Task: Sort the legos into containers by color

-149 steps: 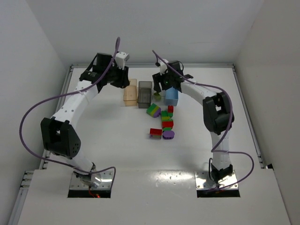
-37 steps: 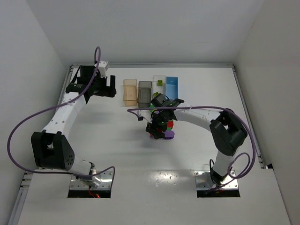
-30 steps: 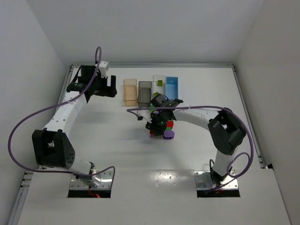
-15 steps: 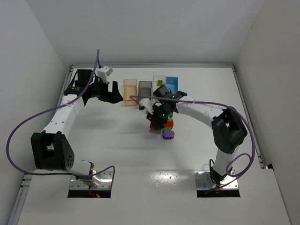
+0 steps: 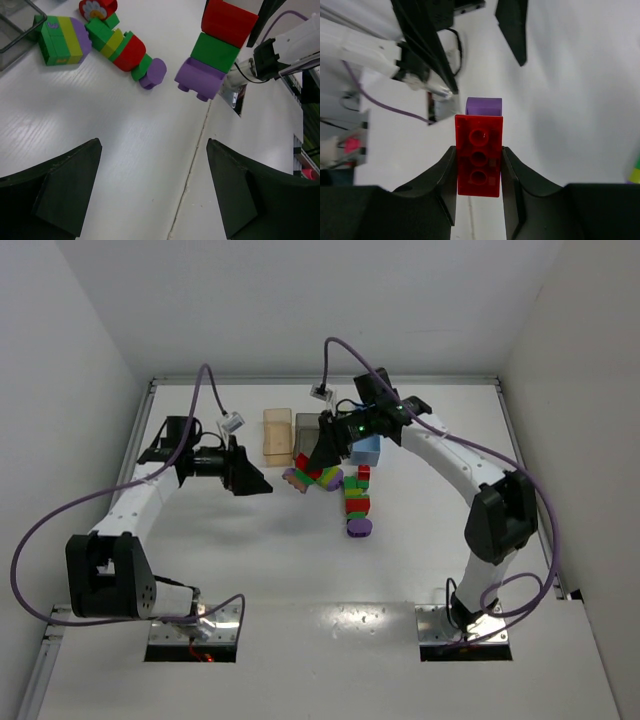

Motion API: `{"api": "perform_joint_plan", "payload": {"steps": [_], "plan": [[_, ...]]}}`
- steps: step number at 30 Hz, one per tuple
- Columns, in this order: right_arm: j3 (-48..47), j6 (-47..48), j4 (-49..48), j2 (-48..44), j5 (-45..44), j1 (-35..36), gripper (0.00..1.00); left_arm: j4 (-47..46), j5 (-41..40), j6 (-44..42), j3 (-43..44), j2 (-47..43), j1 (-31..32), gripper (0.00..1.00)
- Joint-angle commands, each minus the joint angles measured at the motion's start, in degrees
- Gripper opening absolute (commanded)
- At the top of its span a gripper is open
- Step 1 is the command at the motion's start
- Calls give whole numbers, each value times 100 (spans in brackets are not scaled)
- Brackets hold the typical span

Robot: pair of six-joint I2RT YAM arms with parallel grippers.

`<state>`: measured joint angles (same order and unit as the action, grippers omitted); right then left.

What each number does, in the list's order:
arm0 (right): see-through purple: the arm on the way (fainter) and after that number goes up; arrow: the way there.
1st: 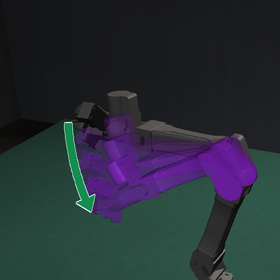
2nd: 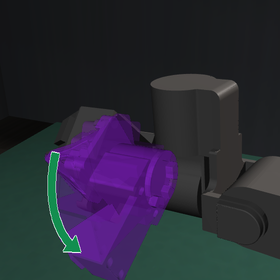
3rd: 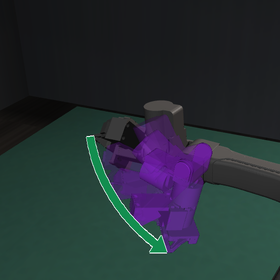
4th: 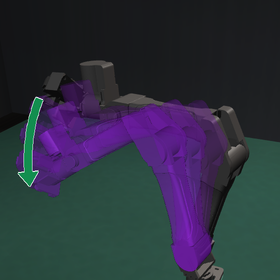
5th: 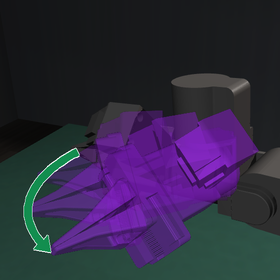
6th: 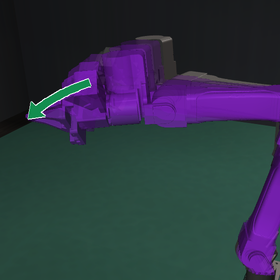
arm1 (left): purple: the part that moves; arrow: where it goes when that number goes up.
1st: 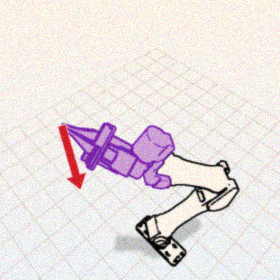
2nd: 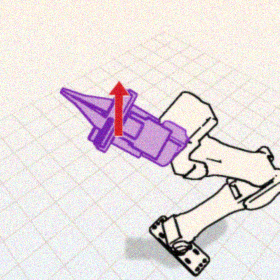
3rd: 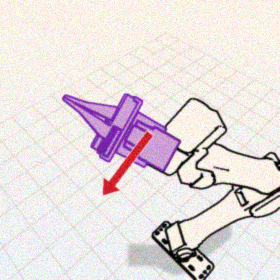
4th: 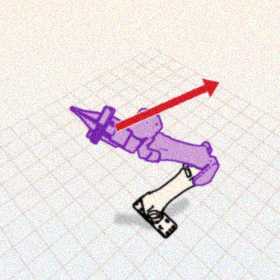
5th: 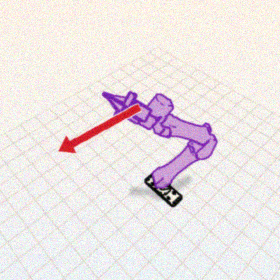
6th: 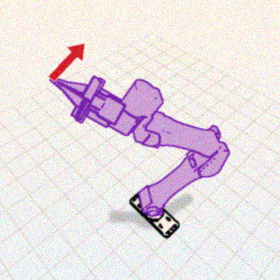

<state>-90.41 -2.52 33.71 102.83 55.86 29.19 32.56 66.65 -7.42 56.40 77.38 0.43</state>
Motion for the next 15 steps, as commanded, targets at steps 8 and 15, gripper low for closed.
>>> {"api": "perform_joint_plan", "payload": {"steps": [8, 15], "plan": [[331, -1822, -1640, 149, 1402, -177, 17, -144, 893, -462, 433, -48, -78, 87], [270, -1822, -1745, 272, 1454, -177, 17, -144, 1156, -295, 539, -48, 177, 87]]}}
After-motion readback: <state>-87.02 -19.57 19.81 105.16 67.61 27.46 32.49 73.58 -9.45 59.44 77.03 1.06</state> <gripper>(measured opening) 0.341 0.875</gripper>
